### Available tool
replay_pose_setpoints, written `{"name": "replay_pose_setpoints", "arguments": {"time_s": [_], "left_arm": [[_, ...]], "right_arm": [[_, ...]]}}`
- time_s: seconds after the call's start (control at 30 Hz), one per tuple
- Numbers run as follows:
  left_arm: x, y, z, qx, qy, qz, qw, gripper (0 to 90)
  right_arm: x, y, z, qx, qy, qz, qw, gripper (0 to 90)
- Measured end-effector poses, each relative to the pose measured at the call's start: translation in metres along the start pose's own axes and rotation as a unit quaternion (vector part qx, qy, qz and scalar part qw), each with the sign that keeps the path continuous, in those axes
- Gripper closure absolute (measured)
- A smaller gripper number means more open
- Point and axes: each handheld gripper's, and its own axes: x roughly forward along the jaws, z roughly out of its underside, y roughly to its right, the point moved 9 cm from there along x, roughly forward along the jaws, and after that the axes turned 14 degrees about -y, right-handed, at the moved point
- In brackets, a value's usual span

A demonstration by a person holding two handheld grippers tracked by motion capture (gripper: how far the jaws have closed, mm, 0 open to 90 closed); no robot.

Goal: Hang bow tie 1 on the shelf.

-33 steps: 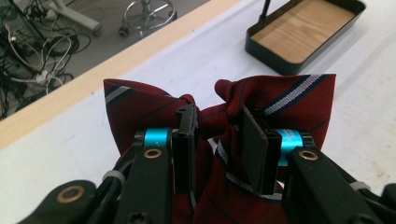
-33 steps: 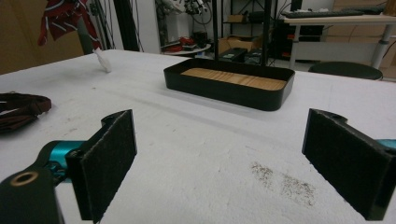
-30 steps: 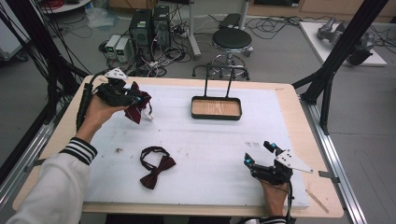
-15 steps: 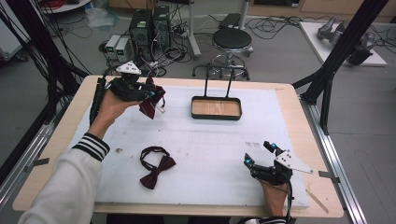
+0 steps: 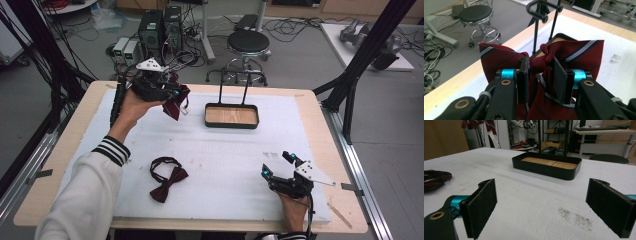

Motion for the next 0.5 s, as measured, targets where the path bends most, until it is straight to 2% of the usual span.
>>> {"name": "replay_pose_setpoints", "arguments": {"time_s": [0.5], "left_arm": [[0.017, 0.009, -0.037, 0.015, 0.005, 0.011, 0.9998, 67.1]], "right_arm": [[0.000, 0.001, 0.000, 0.003, -0.001, 0.002, 1.0000, 9.1]]}}
